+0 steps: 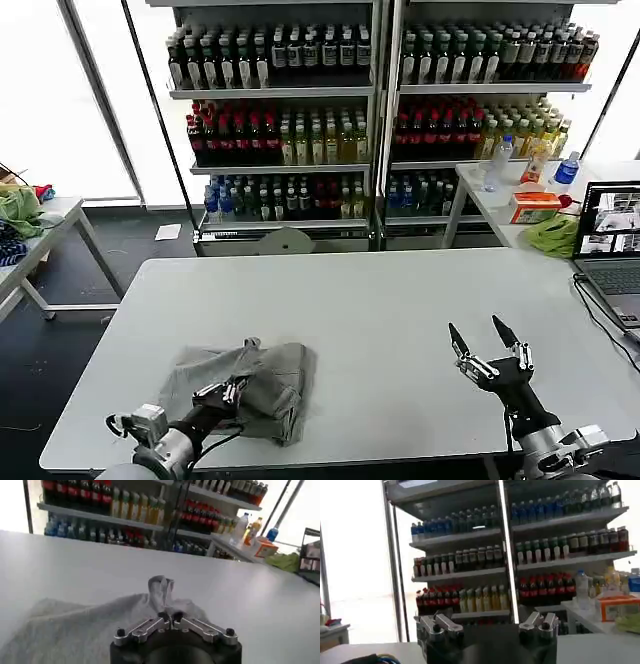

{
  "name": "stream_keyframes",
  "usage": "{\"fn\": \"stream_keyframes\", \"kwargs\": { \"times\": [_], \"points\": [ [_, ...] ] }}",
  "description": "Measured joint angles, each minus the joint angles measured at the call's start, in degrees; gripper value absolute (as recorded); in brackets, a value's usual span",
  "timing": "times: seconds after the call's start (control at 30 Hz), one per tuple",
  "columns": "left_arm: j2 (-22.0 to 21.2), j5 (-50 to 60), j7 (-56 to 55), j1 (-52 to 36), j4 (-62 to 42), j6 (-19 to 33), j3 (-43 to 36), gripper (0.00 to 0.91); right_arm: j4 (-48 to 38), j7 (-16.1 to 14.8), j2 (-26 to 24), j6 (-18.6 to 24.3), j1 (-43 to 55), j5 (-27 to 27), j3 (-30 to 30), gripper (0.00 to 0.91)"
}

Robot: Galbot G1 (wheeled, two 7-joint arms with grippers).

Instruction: Fold and organize the clothes.

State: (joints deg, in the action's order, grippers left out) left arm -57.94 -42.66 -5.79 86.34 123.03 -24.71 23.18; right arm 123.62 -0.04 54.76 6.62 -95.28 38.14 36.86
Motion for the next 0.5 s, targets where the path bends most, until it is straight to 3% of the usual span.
{"fn": "stream_keyframes", "kwargs": {
  "times": [0.03, 0.07, 0.1, 0.5],
  "points": [
    [-0.03, -0.01, -0.11, -0.24, -0.09, 0.00, -0.45, 0.010, -0.04, -0.01, -0.04, 0.01, 0.01, 0.00, 0.03, 0.907],
    [-0.02, -0.01, -0.16, -0.36, -0.14, -0.02, -0.79, 0.413, -0.05, -0.01, -0.04, 0.01, 0.04, 0.00, 0.03, 0.907],
    [-0.04, 0.00, -0.24, -0.43, -0.18, -0.08, -1.15, 0.897, -0.05, -0.01, -0.01, 0.00, 0.15, 0.01, 0.02, 0.907],
    [-0.66, -0.91, -3.32, -3.58, -1.14, 0.37, -3.96, 0.907, 0.31, -0.27, 1.03, -0.24, 0.20, -0.38, -0.88, 0.907]
  ]
}}
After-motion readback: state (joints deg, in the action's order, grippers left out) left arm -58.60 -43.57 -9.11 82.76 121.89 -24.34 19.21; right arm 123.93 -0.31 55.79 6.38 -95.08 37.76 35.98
